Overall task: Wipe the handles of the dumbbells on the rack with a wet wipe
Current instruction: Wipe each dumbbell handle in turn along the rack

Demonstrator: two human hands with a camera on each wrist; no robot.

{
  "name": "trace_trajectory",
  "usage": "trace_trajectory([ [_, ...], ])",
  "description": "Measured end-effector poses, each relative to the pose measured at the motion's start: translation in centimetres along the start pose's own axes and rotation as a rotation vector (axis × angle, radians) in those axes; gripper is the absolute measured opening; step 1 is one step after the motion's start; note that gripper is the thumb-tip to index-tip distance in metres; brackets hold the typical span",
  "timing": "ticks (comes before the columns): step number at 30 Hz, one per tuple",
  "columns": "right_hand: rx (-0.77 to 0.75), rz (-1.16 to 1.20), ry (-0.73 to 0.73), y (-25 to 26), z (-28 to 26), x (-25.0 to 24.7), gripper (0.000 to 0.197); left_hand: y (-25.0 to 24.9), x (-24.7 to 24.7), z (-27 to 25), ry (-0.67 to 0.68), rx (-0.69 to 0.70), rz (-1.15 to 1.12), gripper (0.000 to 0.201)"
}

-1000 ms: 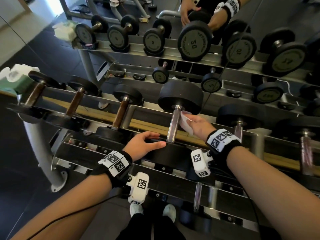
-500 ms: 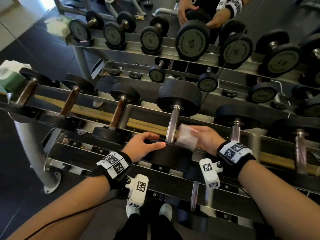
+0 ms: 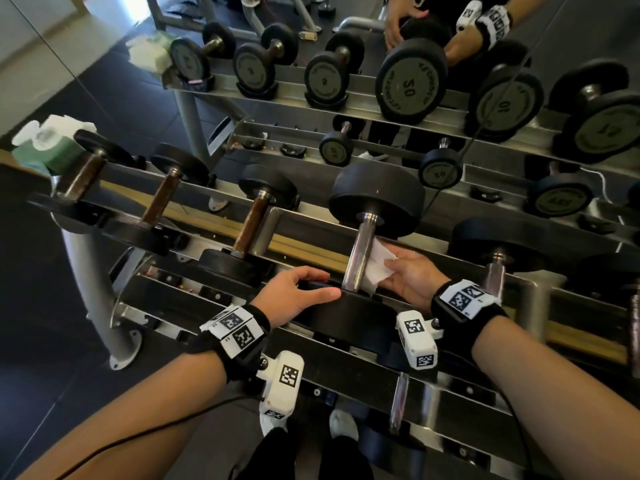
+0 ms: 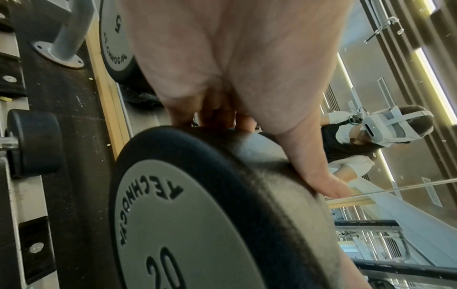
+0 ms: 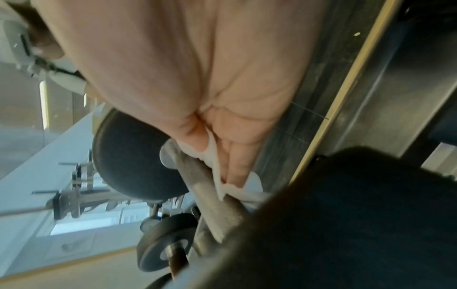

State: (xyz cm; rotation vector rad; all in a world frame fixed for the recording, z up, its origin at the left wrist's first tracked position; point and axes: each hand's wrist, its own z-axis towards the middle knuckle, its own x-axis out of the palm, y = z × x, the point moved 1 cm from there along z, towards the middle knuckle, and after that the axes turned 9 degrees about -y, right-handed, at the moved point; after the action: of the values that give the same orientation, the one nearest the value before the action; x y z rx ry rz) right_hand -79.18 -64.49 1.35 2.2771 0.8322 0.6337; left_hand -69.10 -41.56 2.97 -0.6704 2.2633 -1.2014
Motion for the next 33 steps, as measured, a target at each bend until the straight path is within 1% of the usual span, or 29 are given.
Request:
trace_trajectory([
  [4, 0.062, -0.087, 0.106, -0.9, -1.1, -1.2, 0.045, -0.1, 0.1, -0.3, -0.027, 0.005, -0.016, 0.075],
  [6, 0.08, -0.076, 0.146, -0.5, -1.3, -2.0, 0.045, -0.4, 0.3, -0.4, -0.042, 0.021, -0.008, 0.07],
  [8, 0.069, -0.027, 0.127, 0.4, -0.8, -2.4, 0.046, -0.8, 0.6, -0.7, -0.058, 0.018, -0.011, 0.067],
  [10, 0.057, 0.003, 0.061, 1.4, 0.3, -1.9, 0.043, -1.2, 0.9, -1.1, -0.081, 0.011, -0.006, 0.064],
  [12, 0.045, 0.021, 0.019, 1.6, 1.1, -0.9, 0.044, -1.5, 1.2, -1.4, -0.111, 0.005, -0.014, 0.061],
  [15, 0.011, -0.005, 0.027, 0.2, 1.8, 0.3, 0.051, -2.1, 1.5, -2.0, -0.155, 0.012, 0.002, 0.065],
  [17, -0.009, -0.039, 0.039, -0.8, 1.7, 0.3, 0.052, -2.3, 1.8, -2.4, -0.187, 0.029, 0.025, 0.066],
  [20, -0.016, -0.082, 0.062, -1.3, 0.9, -0.4, 0.051, -2.2, 2.5, -2.9, -0.25, 0.039, -0.001, 0.049],
  [22, 0.01, -0.107, 0.084, -1.1, 0.2, -1.3, 0.048, -2.1, 3.0, -3.1, -0.264, 0.037, -0.032, 0.041],
  [23, 0.021, -0.104, 0.086, -0.9, -0.1, -1.7, 0.047, -2.2, 3.1, -3.2, -0.26, 0.032, -0.041, 0.04],
  [25, 0.039, -0.049, 0.06, -0.2, -0.2, -2.0, 0.044, -2.4, 3.5, -3.2, -0.245, 0.021, -0.048, 0.045],
  [27, 0.071, 0.02, 0.027, 0.3, -0.1, -1.0, 0.041, -2.6, 3.7, -3.0, -0.242, 0.029, -0.015, 0.051],
  [29, 0.117, 0.058, 0.015, 0.4, 0.0, 0.4, 0.042, -2.6, 4.0, -2.9, -0.236, 0.027, -0.014, 0.054],
  [33, 0.116, 0.056, 0.07, -0.3, -0.7, 1.4, 0.048, -2.4, 4.1, -2.9, -0.225, 0.021, -0.056, 0.051],
])
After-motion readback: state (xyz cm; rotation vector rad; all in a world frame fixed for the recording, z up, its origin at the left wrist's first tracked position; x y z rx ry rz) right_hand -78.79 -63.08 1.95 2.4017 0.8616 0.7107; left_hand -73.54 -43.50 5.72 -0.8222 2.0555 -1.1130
